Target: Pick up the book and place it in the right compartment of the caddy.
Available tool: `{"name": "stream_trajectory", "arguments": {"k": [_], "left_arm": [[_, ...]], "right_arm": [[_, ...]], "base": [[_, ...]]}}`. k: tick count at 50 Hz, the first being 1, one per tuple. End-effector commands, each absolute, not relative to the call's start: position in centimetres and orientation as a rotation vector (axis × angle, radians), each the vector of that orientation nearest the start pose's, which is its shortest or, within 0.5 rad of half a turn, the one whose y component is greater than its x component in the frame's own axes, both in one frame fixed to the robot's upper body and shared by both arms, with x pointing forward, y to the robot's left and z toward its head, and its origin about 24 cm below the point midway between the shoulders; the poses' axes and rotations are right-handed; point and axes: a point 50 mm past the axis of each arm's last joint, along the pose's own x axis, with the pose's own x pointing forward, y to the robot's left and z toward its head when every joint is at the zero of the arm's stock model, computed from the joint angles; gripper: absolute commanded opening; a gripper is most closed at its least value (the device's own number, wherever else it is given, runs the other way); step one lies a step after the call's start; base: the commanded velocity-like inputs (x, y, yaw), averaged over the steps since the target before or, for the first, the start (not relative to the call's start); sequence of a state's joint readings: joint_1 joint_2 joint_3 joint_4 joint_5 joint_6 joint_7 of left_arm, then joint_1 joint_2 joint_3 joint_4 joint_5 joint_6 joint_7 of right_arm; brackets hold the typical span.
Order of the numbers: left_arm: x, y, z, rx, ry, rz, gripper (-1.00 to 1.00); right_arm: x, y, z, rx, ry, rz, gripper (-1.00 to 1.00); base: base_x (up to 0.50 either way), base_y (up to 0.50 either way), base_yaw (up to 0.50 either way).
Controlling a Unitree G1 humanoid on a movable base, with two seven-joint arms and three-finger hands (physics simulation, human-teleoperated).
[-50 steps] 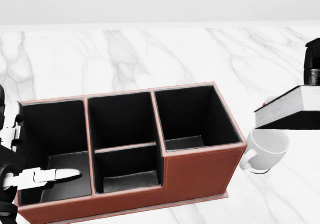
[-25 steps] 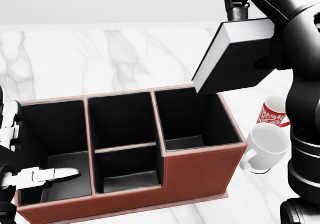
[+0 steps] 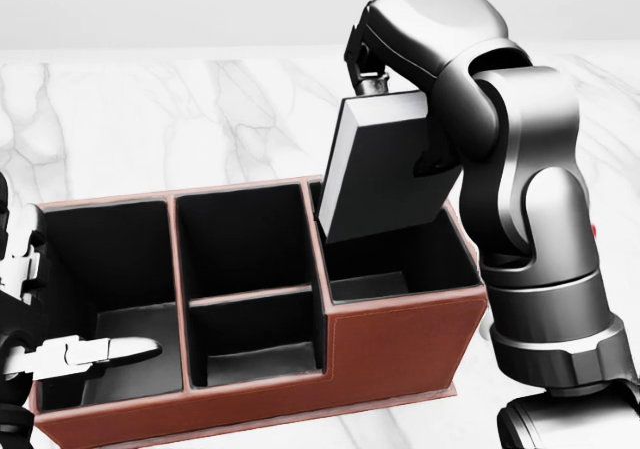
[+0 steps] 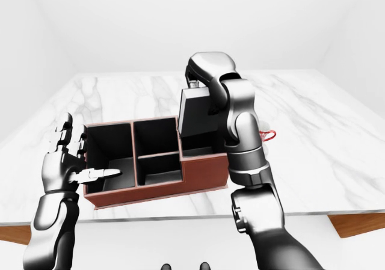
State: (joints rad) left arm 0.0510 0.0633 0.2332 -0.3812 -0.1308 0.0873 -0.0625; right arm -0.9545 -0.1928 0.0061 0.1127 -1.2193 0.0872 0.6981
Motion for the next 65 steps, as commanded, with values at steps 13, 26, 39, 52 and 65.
{"name": "stream_trajectory", "arguments": {"k": [13, 26, 39, 52, 65], "left_arm": [[23.2, 21.1, 11.3, -0.019, -0.258, 0.153, 1.0], [23.2, 21.0, 11.1, -0.019, -0.252, 0.152, 1.0], [23.3, 21.0, 11.2, -0.019, -0.254, 0.151, 1.0], [23.3, 21.0, 11.2, -0.02, -0.254, 0.151, 1.0], [23.3, 21.0, 11.2, -0.019, -0.255, 0.151, 1.0]], "right_arm": [[36.7, -9.6, 25.1, -1.483, -0.171, 0.242, -1.0], [36.9, -10.2, 25.5, -1.484, -0.163, 0.225, -1.0], [37.2, -10.9, 25.9, -1.491, -0.149, 0.208, -1.0], [38.6, -11.7, 23.2, -1.489, -0.016, 0.271, -1.0], [39.5, -12.5, 21.9, -1.478, 0.031, 0.267, -1.0]], "base": [[0.0, 0.0, 0.0], [0.0, 0.0, 0.0], [0.0, 0.0, 0.0], [0.0, 0.0, 0.0], [0.0, 0.0, 0.0]]}}
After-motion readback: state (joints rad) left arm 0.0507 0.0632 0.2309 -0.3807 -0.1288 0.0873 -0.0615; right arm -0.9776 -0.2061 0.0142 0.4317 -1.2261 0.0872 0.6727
